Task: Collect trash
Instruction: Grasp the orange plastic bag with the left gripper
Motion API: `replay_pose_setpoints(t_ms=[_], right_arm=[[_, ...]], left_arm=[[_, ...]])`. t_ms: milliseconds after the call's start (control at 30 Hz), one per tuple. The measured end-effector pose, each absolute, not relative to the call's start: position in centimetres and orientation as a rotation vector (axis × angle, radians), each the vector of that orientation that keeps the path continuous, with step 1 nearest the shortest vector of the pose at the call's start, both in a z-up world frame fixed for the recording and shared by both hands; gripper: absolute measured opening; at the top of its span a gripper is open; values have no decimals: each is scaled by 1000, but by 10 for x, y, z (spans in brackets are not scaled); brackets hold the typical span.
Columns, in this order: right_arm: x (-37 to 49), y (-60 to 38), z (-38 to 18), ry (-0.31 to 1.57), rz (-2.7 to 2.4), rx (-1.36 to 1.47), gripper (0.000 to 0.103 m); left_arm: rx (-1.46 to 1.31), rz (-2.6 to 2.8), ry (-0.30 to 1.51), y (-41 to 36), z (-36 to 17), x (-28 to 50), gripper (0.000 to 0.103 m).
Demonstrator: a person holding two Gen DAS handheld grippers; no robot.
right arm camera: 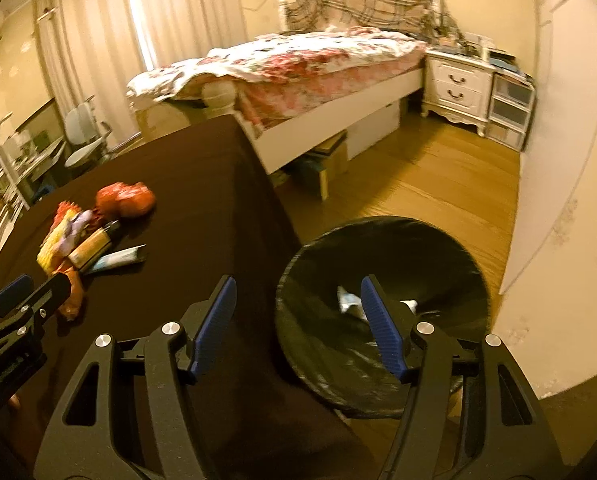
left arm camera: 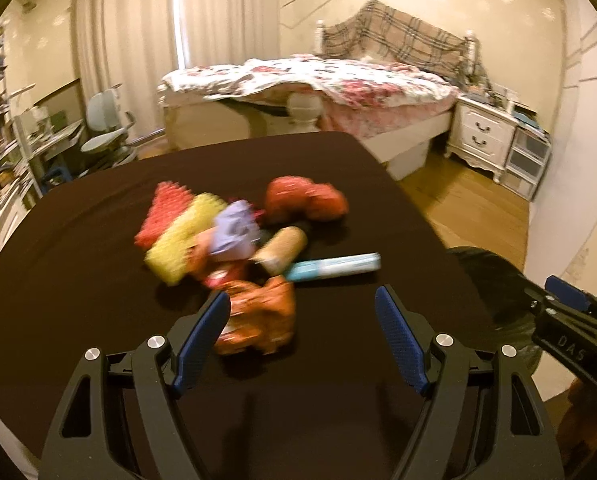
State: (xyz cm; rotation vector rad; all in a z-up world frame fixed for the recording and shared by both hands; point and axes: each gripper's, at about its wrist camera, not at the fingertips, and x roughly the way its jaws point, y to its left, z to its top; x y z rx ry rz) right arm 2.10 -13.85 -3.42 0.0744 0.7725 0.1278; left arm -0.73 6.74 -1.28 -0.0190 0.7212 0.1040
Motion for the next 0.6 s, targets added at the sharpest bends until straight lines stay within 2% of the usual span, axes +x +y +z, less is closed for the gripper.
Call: replay_pose_setpoints(t_ms=[267, 600], right_arm=[[19, -103, -37, 792, 205, 20, 67], [29, -78, -39, 807, 245, -18, 68]], left_arm=[[-69, 164, 765, 107, -26, -15, 75], [-66, 115, 827, 105, -33, 3, 75]])
